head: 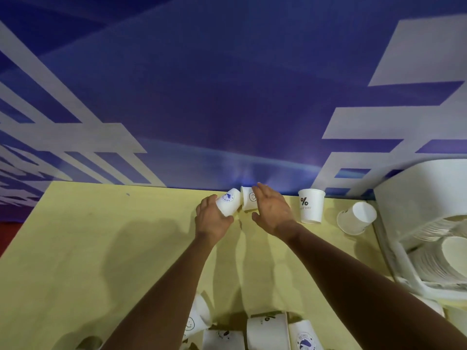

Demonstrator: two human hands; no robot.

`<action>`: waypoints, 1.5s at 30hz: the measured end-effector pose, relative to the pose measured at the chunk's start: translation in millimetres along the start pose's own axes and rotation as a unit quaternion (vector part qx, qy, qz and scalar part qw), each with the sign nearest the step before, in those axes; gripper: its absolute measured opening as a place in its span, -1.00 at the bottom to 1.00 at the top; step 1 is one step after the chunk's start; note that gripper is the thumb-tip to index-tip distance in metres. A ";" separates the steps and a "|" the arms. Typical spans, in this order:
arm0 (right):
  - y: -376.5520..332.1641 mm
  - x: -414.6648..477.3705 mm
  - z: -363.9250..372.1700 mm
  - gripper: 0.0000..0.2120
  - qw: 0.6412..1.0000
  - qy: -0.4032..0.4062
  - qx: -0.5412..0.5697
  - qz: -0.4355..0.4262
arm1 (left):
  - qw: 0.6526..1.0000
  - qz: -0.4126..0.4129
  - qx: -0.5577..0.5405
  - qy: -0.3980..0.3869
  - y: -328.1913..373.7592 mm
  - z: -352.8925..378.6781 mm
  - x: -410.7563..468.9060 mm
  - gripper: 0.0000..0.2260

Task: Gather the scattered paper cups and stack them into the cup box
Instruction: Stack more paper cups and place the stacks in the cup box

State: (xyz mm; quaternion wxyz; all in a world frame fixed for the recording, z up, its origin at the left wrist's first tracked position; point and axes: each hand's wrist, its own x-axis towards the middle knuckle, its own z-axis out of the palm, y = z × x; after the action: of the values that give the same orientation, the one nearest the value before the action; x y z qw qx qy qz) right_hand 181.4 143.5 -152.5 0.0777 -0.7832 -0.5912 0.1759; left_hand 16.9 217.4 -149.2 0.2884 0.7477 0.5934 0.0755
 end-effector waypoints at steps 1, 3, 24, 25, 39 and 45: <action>0.1 2.5 2.6 -0.29 1.000 0.002 -0.005 0.002 | 1.000 -0.002 -0.003 0.001 -1.6 2.8 1.6 -0.35; 0.1 5.3 8.1 -0.33 1.000 0.020 -0.020 0.008 | 1.000 -0.010 -0.009 0.001 -4.5 7.9 3.1 -0.35; 30.1 -91.4 -32.1 -0.46 0.986 0.083 0.098 0.110 | 0.988 -0.023 -0.151 0.025 40.5 1.3 -73.0 -0.36; 36.0 -103.3 -42.1 -0.44 0.983 0.094 0.111 0.113 | 0.988 -0.010 -0.155 0.020 52.8 1.0 -80.3 -0.36; 139.9 -260.5 -176.4 -0.39 0.921 0.246 0.250 0.169 | 0.968 0.184 -0.148 -0.082 240.3 29.3 -182.8 -0.49; 198.4 -325.8 -194.8 -0.34 0.889 0.301 0.266 0.222 | 0.948 0.260 -0.113 -0.143 297.3 58.7 -216.4 -0.50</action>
State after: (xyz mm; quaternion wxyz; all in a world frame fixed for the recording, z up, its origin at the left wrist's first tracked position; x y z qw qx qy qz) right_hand 353.5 -207.6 22.3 0.4160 -0.8595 -0.2814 0.0949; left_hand 232.9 -42.6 7.0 0.4232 0.8417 0.3182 0.1062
